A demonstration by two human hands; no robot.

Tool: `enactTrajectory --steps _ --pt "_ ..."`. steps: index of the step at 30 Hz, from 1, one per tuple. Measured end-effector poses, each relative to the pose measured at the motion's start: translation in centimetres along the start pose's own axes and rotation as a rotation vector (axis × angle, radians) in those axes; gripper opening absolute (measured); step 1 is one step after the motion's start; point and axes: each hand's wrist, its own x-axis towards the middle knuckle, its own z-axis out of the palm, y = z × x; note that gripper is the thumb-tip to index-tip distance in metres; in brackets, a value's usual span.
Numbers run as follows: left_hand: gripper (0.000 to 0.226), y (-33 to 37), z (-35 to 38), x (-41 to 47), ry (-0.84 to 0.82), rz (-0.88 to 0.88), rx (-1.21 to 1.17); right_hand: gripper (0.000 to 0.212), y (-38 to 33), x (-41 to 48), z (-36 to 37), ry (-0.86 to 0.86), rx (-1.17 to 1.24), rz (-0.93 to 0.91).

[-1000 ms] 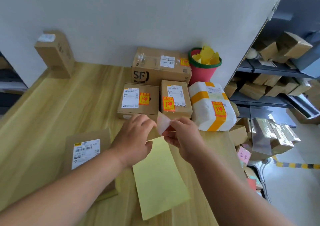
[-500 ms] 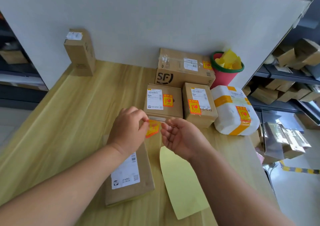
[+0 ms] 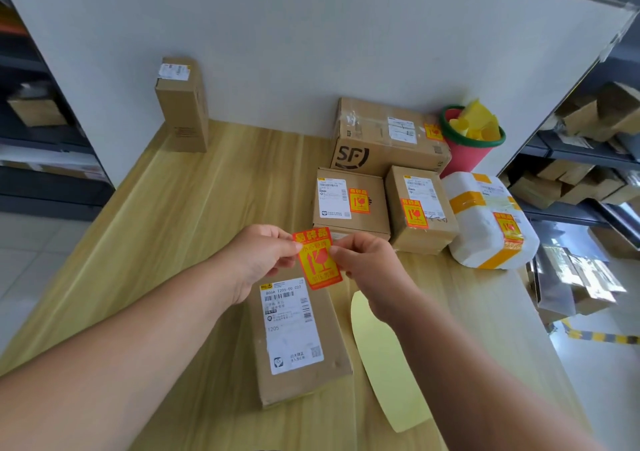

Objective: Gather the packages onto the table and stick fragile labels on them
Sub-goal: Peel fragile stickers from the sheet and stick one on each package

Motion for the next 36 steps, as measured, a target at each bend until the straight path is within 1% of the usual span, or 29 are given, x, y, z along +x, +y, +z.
enactTrajectory --steps 3,4,7,9,11,12,13,15,18,21,24,27,30,33,36 --pt "0.002 -0.4 0.1 0.0 0.015 0.01 0.025 0.019 0.5 0.1 0.3 -0.004 -0.017 0.034" --pt "0.011 -0.7 0.2 0.0 0.037 0.028 0.074 0.019 0.7 0.2 0.4 0.004 -0.019 0.056" --pt "0.056 -2.3 0.5 -0.1 0.088 0.108 0.348 0.015 1.6 0.6 0.2 0.026 0.047 0.147" --pt "0.076 -3.8 0.6 -0.4 0.054 0.159 0.678 0.014 2.3 0.7 -0.1 0.022 0.072 0.199" --pt "0.097 -5.6 0.7 -0.5 -0.032 0.146 1.054 0.015 3.0 0.8 -0.4 0.007 0.083 0.241" --pt "0.106 -6.5 0.7 -0.4 -0.075 0.13 1.176 0.016 3.3 0.7 -0.4 0.0 0.092 0.258" --pt "0.111 -7.2 0.6 -0.3 -0.108 0.114 1.247 0.016 3.5 0.7 -0.5 -0.006 0.101 0.273" --pt "0.115 -8.2 0.1 0.3 -0.13 0.124 1.291 0.016 3.9 0.7 -0.5 -0.016 0.114 0.297" --pt "0.11 -8.0 -0.6 1.8 -0.101 0.174 1.29 0.016 4.3 0.7 -0.5 -0.028 0.121 0.308" --pt "0.1 -7.0 -0.6 3.5 -0.008 0.215 1.267 0.017 4.4 0.8 -0.2 -0.05 0.111 0.3" --pt "0.091 -6.5 -1.0 4.9 0.027 0.234 1.214 0.015 4.2 0.6 0.5 -0.072 0.055 0.286" --pt "0.073 -7.0 -1.7 5.2 0.041 0.282 1.079 0.015 4.1 0.5 1.6 -0.086 0.0 0.287" --pt "0.057 -7.8 -2.6 4.5 0.113 0.303 0.905 0.016 3.9 0.4 2.7 -0.108 -0.004 0.299" --pt "0.042 -8.5 -3.5 3.5 0.189 0.313 0.832 0.014 3.7 0.3 3.6 -0.143 -0.037 0.317" --pt "0.03 -9.3 -3.8 2.5 0.201 0.29 0.728 0.016 3.7 0.3 4.4 -0.158 -0.088 0.327"
